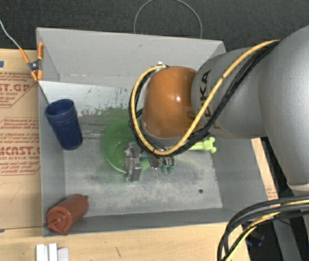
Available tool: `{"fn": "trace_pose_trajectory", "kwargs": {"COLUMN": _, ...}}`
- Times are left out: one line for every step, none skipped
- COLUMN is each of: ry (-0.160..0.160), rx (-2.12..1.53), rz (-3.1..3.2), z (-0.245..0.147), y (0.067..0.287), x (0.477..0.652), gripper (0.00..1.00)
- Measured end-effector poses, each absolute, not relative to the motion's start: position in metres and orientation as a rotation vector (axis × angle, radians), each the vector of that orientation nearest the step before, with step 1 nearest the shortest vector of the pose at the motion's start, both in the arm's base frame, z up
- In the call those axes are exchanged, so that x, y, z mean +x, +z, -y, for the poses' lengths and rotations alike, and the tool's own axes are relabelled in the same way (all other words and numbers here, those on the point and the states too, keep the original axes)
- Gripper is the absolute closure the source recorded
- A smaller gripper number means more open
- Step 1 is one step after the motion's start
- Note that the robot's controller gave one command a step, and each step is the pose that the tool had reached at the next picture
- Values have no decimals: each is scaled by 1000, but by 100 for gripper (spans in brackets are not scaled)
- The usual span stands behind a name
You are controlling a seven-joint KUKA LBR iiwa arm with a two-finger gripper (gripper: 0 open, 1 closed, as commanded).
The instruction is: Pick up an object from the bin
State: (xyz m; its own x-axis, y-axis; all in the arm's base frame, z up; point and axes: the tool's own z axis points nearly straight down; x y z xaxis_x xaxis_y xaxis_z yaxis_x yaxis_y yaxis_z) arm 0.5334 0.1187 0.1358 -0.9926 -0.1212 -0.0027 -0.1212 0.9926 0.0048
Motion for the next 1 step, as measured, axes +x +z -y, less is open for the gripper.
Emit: {"fn": "trace_pose_trajectory", "kwargs": {"ry": 8, "rx": -190, "rz": -3135, "z": -119, "y": 137, "x": 534, "gripper": 100}}
